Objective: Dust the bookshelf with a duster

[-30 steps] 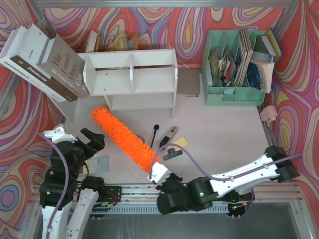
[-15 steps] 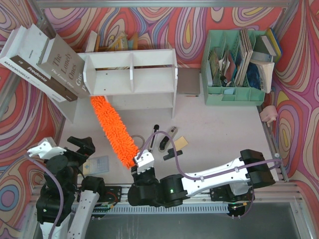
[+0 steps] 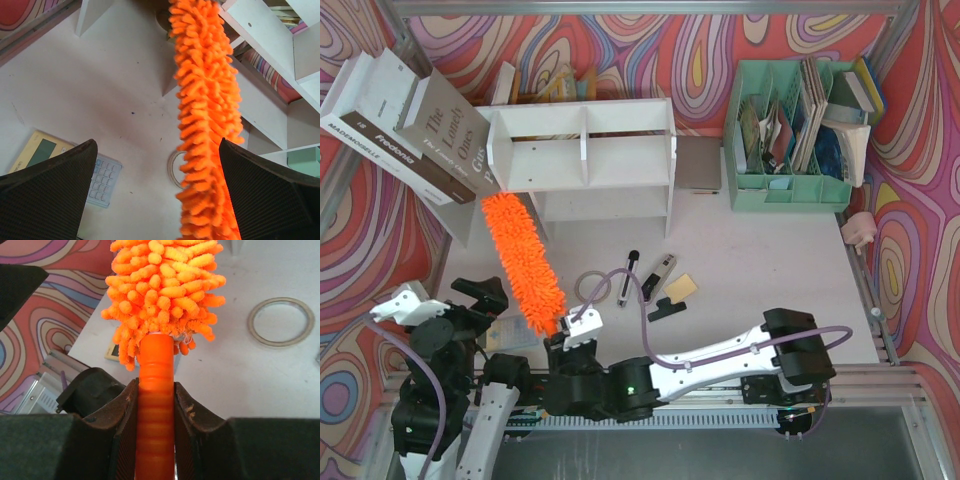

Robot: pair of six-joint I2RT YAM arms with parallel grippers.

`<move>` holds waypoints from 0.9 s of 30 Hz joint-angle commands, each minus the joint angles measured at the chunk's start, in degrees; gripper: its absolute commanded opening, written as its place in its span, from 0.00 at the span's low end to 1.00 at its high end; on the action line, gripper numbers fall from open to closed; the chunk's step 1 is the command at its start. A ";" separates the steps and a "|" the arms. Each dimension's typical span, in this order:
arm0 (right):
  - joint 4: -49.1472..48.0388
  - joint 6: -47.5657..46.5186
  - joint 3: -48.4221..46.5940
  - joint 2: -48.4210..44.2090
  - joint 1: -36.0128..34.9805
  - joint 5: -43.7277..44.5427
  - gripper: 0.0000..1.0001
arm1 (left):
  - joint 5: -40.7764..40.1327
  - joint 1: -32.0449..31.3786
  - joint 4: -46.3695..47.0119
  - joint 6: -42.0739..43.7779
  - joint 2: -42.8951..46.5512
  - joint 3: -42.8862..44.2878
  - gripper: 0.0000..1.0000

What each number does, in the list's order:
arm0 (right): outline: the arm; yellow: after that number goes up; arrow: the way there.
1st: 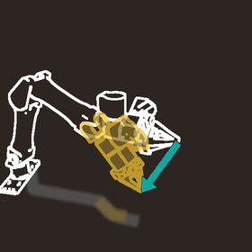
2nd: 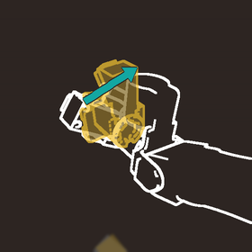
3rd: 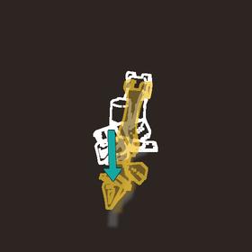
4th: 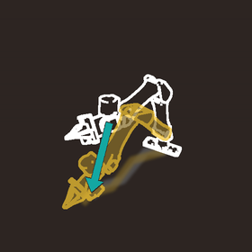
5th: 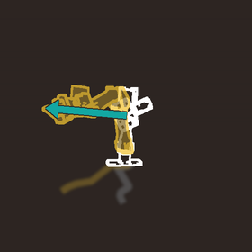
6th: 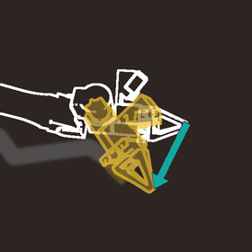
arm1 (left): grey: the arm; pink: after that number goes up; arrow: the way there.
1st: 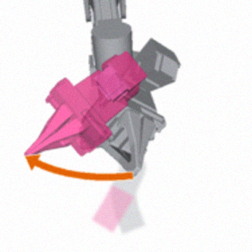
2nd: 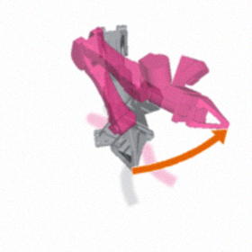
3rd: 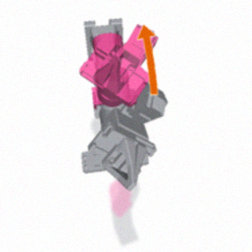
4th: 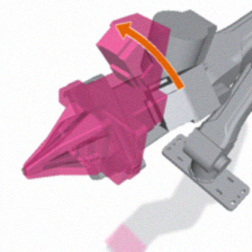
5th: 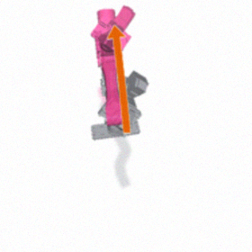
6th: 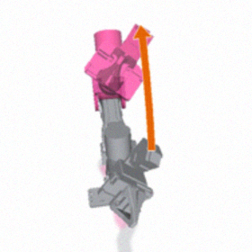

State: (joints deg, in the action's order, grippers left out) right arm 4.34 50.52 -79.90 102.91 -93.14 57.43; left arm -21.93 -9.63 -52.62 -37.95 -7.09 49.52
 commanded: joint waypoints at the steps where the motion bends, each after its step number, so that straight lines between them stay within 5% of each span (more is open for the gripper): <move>1: -12.98 -6.87 -4.74 3.33 1.82 -1.35 0.00 | -0.43 0.31 -0.29 -0.19 0.71 -0.12 0.98; 13: -13.65 -13.15 -17.34 14.33 3.76 -12.65 0.00 | -0.40 0.31 -0.20 -0.13 1.36 -0.21 0.98; 27: 5.53 16.94 -3.78 2.10 3.76 6.22 0.00 | 0.37 0.31 0.06 -0.01 0.85 -0.30 0.98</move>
State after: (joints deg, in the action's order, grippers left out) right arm 4.36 56.80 -83.61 108.66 -89.54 55.57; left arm -21.91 -9.63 -52.62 -37.95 -6.35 49.50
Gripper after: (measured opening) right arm 0.329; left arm 0.984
